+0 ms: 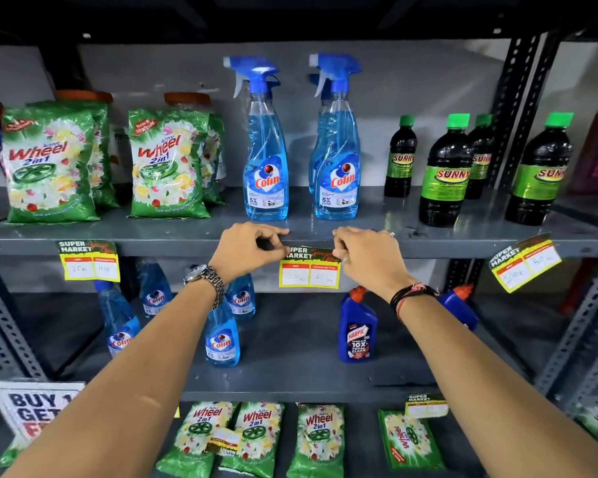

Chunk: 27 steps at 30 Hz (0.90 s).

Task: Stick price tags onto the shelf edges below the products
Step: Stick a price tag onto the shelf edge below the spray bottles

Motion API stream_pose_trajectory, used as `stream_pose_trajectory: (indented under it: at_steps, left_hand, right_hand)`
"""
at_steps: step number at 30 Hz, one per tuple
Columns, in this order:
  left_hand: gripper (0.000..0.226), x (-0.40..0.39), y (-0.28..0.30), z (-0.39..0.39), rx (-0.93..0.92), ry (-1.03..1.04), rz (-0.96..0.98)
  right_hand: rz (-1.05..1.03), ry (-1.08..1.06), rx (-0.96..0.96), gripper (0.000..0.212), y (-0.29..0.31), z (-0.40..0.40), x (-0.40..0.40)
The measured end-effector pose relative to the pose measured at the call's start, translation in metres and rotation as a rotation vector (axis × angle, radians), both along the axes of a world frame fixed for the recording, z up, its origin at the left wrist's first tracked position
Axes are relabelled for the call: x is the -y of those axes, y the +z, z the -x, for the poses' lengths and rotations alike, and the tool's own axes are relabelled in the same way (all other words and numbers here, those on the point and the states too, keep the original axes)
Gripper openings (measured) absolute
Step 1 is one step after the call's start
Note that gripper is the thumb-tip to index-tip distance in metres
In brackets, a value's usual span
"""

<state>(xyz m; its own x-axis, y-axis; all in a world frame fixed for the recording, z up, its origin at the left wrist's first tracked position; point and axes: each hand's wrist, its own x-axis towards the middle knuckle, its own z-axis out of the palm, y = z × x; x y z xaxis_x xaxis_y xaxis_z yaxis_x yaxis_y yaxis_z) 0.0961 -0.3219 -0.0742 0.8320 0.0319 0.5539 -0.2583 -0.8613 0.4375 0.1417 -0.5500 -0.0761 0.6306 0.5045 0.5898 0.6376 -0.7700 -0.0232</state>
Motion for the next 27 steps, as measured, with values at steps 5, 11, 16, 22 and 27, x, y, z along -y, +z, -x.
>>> stream_pose_trajectory:
  at_steps: [5, 11, 16, 22, 27]
  left_hand:
    - [0.015, 0.009, -0.002, -0.004, 0.018, 0.043, 0.041]
    - [0.019, 0.013, -0.002, -0.005, 0.044, 0.099, 0.066]
    - [0.039, 0.018, -0.001, -0.005, 0.052, 0.134, 0.108]
    - [0.047, 0.021, -0.001, -0.006, 0.081, 0.167, 0.102]
    - [0.041, 0.019, -0.002, -0.004, 0.093, 0.103, 0.113]
  right_hand:
    - [-0.005, -0.04, 0.018, 0.016, 0.003, 0.001, 0.001]
    - [0.003, -0.108, 0.045, 0.007, 0.004, -0.001, -0.006]
    - [-0.044, -0.156, 0.043, 0.041, 0.008, 0.003, -0.011]
    - [-0.091, -0.189, 0.062, 0.047, 0.005, 0.005, -0.021]
    - [-0.163, -0.168, -0.007, 0.035, 0.006, 0.002, -0.009]
